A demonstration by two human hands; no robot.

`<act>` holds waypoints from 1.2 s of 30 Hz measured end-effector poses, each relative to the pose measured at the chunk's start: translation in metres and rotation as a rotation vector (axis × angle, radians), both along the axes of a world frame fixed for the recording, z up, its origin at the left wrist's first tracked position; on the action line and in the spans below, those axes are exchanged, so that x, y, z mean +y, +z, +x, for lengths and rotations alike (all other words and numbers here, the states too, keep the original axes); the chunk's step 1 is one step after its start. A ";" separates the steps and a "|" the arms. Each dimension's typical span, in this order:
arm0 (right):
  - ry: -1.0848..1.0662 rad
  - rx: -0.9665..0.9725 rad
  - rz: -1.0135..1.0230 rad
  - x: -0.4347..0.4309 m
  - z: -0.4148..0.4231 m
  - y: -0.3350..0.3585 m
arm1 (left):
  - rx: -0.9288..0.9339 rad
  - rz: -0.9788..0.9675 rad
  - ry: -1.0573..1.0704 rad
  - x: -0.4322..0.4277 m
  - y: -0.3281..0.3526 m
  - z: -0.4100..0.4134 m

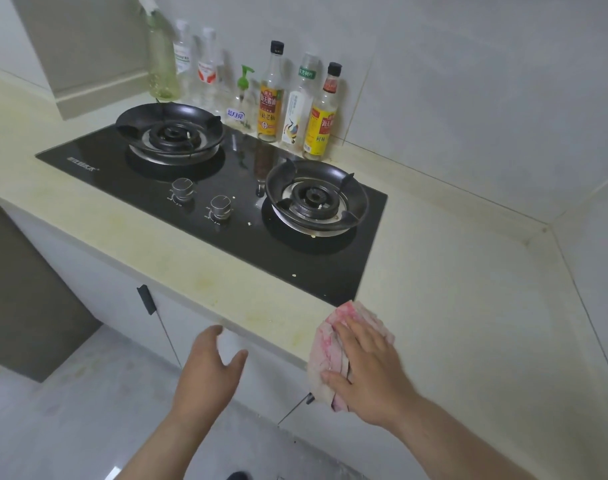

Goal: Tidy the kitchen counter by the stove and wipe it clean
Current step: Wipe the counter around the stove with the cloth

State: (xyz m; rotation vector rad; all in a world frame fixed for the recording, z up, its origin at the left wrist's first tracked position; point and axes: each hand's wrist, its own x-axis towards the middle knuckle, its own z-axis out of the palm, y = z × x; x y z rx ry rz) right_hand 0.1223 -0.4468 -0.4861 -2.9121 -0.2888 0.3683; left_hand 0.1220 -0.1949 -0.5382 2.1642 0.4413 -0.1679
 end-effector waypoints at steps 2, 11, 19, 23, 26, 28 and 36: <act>-0.015 0.018 -0.028 0.003 0.000 0.001 | 0.034 0.063 0.094 0.016 0.003 0.016; -0.007 0.025 -0.046 0.021 0.013 -0.002 | -0.027 0.096 0.127 0.024 0.001 0.039; 0.022 -0.008 -0.089 0.041 0.022 -0.003 | -0.111 0.026 0.137 0.022 -0.008 0.035; 0.088 -0.058 -0.065 0.070 0.039 -0.007 | -0.112 0.052 0.137 0.024 -0.010 0.037; 0.130 -0.060 -0.076 0.082 0.051 -0.002 | -0.095 0.052 0.132 0.026 -0.011 0.039; 0.128 -0.081 -0.038 0.077 0.052 0.003 | -0.080 0.056 0.125 0.027 -0.011 0.038; -0.115 -0.195 0.047 0.085 0.046 -0.015 | -0.111 0.067 0.133 0.028 -0.019 0.039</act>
